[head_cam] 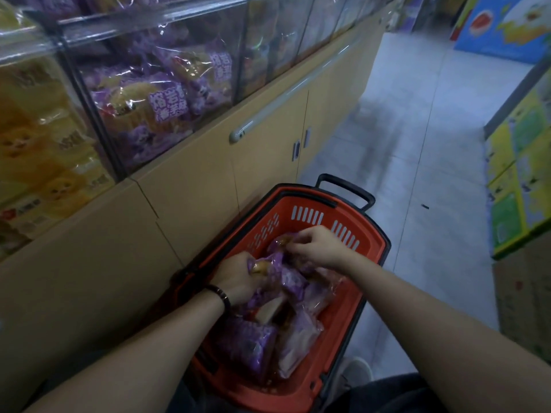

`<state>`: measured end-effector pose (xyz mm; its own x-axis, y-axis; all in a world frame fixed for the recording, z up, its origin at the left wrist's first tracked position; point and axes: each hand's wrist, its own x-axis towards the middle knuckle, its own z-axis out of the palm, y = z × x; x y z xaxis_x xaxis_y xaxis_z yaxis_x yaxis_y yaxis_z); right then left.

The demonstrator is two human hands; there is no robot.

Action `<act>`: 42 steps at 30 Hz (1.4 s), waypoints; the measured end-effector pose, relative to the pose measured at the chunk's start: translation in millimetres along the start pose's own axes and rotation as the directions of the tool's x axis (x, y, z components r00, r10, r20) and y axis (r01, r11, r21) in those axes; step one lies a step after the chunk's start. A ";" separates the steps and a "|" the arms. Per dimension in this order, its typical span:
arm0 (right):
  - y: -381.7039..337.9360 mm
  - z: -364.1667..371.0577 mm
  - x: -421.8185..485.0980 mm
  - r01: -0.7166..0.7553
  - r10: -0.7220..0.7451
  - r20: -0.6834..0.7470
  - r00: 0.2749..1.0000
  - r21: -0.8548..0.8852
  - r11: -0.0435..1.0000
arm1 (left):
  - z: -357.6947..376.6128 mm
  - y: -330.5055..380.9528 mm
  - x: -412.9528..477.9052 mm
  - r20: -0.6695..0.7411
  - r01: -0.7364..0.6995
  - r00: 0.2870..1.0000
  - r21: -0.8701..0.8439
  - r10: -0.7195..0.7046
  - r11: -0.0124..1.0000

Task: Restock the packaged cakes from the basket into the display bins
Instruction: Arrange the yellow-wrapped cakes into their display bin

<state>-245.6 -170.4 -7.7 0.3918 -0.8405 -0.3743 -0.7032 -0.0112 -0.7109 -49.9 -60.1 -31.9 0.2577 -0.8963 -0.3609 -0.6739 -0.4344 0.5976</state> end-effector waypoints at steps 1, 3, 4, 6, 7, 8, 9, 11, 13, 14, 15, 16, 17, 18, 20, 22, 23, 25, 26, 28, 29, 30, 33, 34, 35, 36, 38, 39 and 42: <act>9.8 -12.0 11.4 -0.043 0.031 -0.072 0.997 -0.164 0.986 | -1.8 -2.9 1.4 -0.005 0.001 1.000 0.002 -0.001 1.000; 27.9 -23.3 24.6 -0.164 0.123 -0.120 0.985 -0.450 0.878 | -5.9 -6.8 5.2 -0.007 0.007 1.000 -0.001 -0.007 1.000; 36.4 -23.1 27.9 -0.198 0.168 -0.106 0.980 -0.537 0.820 | -7.8 -8.7 7.5 -0.014 0.005 1.000 -0.007 -0.005 1.000; 50.3 -11.4 26.8 -0.224 0.222 -0.080 0.972 -0.606 0.763 | -11.7 -10.4 9.9 -0.039 0.003 0.999 -0.022 -0.004 1.000; 57.1 -3.7 25.7 -0.232 0.228 -0.088 0.970 -0.614 0.754 | -13.7 -8.6 9.5 -0.052 -0.001 0.999 -0.024 -0.001 1.000; 63.1 4.1 25.1 -0.229 0.225 -0.090 0.970 -0.639 0.734 | -14.3 -7.8 9.8 -0.057 -0.003 0.998 -0.019 0.002 1.000; 64.9 9.9 23.8 -0.222 0.227 -0.083 0.970 -0.684 0.695 | -15.0 -6.5 9.7 -0.060 -0.004 0.998 -0.012 0.003 1.000; 67.3 20.2 24.3 -0.187 0.215 -0.064 0.975 -0.759 0.623 | -16.0 -6.5 10.9 -0.068 0.015 0.998 -0.001 -0.015 1.000; 65.5 25.3 25.6 -0.193 0.206 -0.077 0.975 -0.753 0.629 | -17.4 -5.8 11.7 -0.076 0.041 0.996 -0.007 -0.041 0.999; 65.5 25.4 27.4 -0.206 0.201 -0.098 0.975 -0.737 0.644 | -17.5 -6.6 13.1 -0.073 0.055 0.996 -0.021 -0.056 0.998; 63.4 23.6 27.4 -0.223 0.211 -0.108 0.971 -0.721 0.656 | -18.2 -6.6 13.3 -0.070 0.072 0.995 -0.035 -0.075 0.997; 61.3 21.1 27.9 -0.230 0.222 -0.105 0.969 -0.708 0.668 | -18.7 -7.3 13.9 -0.059 0.088 0.994 -0.040 -0.090 0.995; 56.7 17.8 26.7 -0.242 0.241 -0.100 0.965 -0.690 0.683 | -20.0 -6.7 13.5 -0.052 0.099 0.994 -0.036 -0.101 0.994; 52.3 14.9 26.7 -0.244 0.247 -0.093 0.965 -0.668 0.703 | -21.2 -7.2 13.9 -0.044 0.109 0.993 -0.034 -0.111 0.993; 43.3 9.0 26.3 -0.236 0.236 -0.081 0.968 -0.606 0.760 | -22.9 -6.3 12.7 -0.024 0.127 0.991 -0.070 -0.129 0.989; 30.8 1.8 24.1 -0.206 0.201 -0.068 0.977 -0.527 0.825 | -23.2 -5.4 11.1 -0.027 0.129 0.991 -0.117 -0.133 0.985; 21.7 -1.9 20.9 -0.185 0.174 -0.067 0.982 -0.485 0.855 | -23.9 -3.8 9.4 -0.030 0.117 0.992 -0.158 -0.123 0.980; 1.6 -9.4 10.6 -0.122 0.093 -0.094 0.991 -0.391 0.912 | -26.3 0.6 6.1 -0.010 0.084 0.996 -0.302 -0.091 0.950; -8.8 -13.0 3.6 -0.083 0.042 -0.125 0.991 -0.344 0.935 | -28.4 5.1 3.0 -0.002 0.061 0.998 -0.377 -0.067 0.924; -29.6 -17.4 -15.8 -0.001 -0.054 -0.204 0.977 -0.258 0.966 | -30.4 11.8 -2.0 -0.027 -0.021 1.000 -0.463 0.010 0.886; -37.0 -16.7 -25.3 0.043 -0.096 -0.244 0.965 -0.214 0.976 | -31.7 16.2 -6.6 -0.052 -0.068 0.997 -0.481 0.049 0.874; -44.0 -13.6 -34.2 0.094 -0.142 -0.280 0.949 -0.180 0.979 | -32.9 20.3 -11.9 -0.079 -0.098 0.995 -0.500 0.068 0.860; -60.6 3.3 -58.7 0.254 -0.294 -0.389 0.873 -0.153 0.955 | -47.9 45.4 -35.7 -0.080 -0.045 0.997 -0.670 -0.012 0.741; -64.4 9.0 -65.0 0.286 -0.326 -0.413 0.850 -0.158 0.945 | -56.4 55.1 -43.3 -0.027 0.010 0.999 -0.723 -0.043 0.691; -69.0 12.8 -71.9 0.308 -0.340 -0.430 0.836 -0.146 0.940 | -65.7 64.1 -50.2 0.053 0.072 0.997 -0.764 -0.049 0.642; -73.8 14.7 -78.9 0.327 -0.344 -0.447 0.826 -0.118 0.938 | -75.9 73.2 -57.9 0.127 0.117 0.992 -0.785 -0.027 0.609; -82.9 13.2 -94.4 0.391 -0.374 -0.475 0.796 -0.066 0.918 | -93.7 87.0 -67.6 0.139 0.086 0.990 -0.767 0.033 0.635; -88.0 10.8 -103.0 0.427 -0.399 -0.493 0.773 -0.062 0.902 | -99.8 92.6 -72.1 0.069 0.014 0.996 -0.755 0.058 0.656; -107.5 -6.4 -125.3 0.499 -0.442 -0.529 0.725 -0.039 0.866 | -119.0 107.7 -81.5 -0.194 -0.208 0.975 -0.633 0.108 0.745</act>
<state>-222.9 -67.3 119.4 0.2809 -0.8907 0.3573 -0.4361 -0.4501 -0.7792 -61.0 -44.5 147.1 0.3126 -0.9382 -0.1486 -0.1173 -0.1934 0.9741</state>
